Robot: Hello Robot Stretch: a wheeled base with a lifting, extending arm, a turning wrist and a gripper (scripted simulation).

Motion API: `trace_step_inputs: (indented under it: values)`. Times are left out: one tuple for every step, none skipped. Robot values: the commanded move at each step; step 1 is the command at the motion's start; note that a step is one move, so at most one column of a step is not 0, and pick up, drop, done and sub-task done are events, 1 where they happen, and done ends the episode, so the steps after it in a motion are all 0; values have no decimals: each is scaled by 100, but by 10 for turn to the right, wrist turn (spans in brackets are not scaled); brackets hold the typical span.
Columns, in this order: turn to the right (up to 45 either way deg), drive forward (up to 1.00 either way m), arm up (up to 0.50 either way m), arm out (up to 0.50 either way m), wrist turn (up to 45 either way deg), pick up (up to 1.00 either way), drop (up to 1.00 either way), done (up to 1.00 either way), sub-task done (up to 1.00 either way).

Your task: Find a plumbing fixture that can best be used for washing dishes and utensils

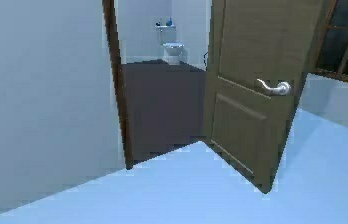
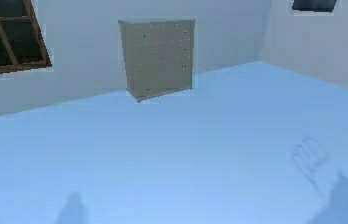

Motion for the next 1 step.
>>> trace_step_inputs:
  values:
    - [0,100,0,0,0,0,0,0,0]
